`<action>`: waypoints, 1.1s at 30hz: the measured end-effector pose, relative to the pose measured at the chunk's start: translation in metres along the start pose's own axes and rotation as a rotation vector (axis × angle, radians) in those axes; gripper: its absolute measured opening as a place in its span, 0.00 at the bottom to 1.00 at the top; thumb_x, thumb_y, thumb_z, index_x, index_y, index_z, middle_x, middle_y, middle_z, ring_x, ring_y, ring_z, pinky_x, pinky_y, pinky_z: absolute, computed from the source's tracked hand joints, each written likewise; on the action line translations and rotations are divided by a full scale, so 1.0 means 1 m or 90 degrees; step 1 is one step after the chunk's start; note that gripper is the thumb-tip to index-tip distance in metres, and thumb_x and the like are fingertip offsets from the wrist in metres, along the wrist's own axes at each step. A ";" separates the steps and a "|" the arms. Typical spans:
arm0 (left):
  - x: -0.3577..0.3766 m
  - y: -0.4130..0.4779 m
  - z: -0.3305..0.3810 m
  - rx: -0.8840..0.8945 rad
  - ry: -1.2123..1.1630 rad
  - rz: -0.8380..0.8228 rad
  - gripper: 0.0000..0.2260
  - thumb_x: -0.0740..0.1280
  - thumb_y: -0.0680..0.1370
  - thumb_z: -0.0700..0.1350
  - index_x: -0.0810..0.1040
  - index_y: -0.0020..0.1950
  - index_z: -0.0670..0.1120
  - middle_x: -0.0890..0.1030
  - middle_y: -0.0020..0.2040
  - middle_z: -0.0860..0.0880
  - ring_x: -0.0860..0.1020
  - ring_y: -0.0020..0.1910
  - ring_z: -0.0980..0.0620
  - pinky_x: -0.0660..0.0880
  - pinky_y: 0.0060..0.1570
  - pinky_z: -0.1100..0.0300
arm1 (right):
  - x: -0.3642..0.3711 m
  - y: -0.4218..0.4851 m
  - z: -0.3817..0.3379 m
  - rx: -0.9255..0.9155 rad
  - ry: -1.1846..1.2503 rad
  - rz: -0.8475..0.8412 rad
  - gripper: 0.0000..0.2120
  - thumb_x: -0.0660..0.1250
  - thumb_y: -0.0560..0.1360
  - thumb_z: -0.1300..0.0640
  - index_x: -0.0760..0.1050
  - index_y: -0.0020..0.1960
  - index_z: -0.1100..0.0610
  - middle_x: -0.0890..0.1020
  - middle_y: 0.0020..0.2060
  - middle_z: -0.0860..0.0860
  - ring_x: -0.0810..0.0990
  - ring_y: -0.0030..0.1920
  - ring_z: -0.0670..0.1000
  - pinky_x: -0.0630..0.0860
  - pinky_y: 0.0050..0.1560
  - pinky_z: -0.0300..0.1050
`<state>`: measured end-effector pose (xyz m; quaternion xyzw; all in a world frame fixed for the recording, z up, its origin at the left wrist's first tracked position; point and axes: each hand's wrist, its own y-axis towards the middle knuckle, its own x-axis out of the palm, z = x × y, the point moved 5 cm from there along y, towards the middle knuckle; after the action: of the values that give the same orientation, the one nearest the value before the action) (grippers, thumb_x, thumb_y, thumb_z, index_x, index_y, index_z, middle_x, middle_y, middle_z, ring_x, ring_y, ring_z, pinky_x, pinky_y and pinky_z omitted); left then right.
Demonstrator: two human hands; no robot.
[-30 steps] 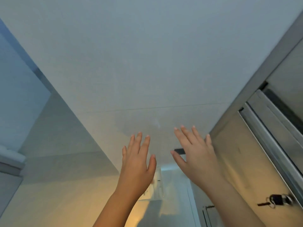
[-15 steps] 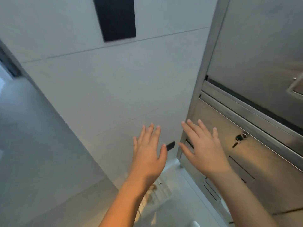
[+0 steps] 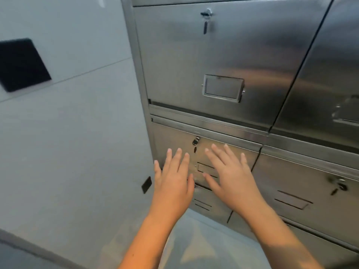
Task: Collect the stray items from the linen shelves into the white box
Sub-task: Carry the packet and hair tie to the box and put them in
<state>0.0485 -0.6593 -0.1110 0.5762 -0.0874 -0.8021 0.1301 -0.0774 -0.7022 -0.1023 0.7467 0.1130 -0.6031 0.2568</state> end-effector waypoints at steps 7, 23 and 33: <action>0.025 -0.003 0.121 0.156 -0.031 -0.042 0.22 0.55 0.81 0.47 0.58 0.75 0.46 0.53 0.77 0.47 0.47 0.76 0.47 0.45 0.71 0.43 | -0.049 -0.081 0.088 0.133 -0.025 0.052 0.27 0.59 0.78 0.46 0.58 0.74 0.51 0.58 0.74 0.49 0.50 0.75 0.53 0.46 0.71 0.58; 0.086 -0.121 0.467 0.494 -0.148 -0.060 0.22 0.58 0.80 0.46 0.62 0.73 0.46 0.59 0.75 0.46 0.52 0.75 0.46 0.46 0.71 0.43 | -0.182 -0.364 0.289 0.446 -0.137 0.105 0.26 0.59 0.77 0.46 0.59 0.73 0.49 0.61 0.73 0.49 0.55 0.74 0.53 0.51 0.71 0.58; 0.116 -0.178 0.603 0.647 -0.197 -0.136 0.22 0.57 0.80 0.45 0.61 0.73 0.45 0.58 0.75 0.46 0.51 0.75 0.47 0.45 0.71 0.44 | -0.221 -0.485 0.361 0.627 -0.176 0.143 0.26 0.58 0.78 0.44 0.60 0.73 0.49 0.62 0.73 0.49 0.56 0.74 0.53 0.53 0.71 0.58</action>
<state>-0.5773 -0.5322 -0.0739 0.4476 -0.4233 -0.7431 -0.2614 -0.6685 -0.4498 -0.0612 0.6999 -0.3000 -0.6462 -0.0493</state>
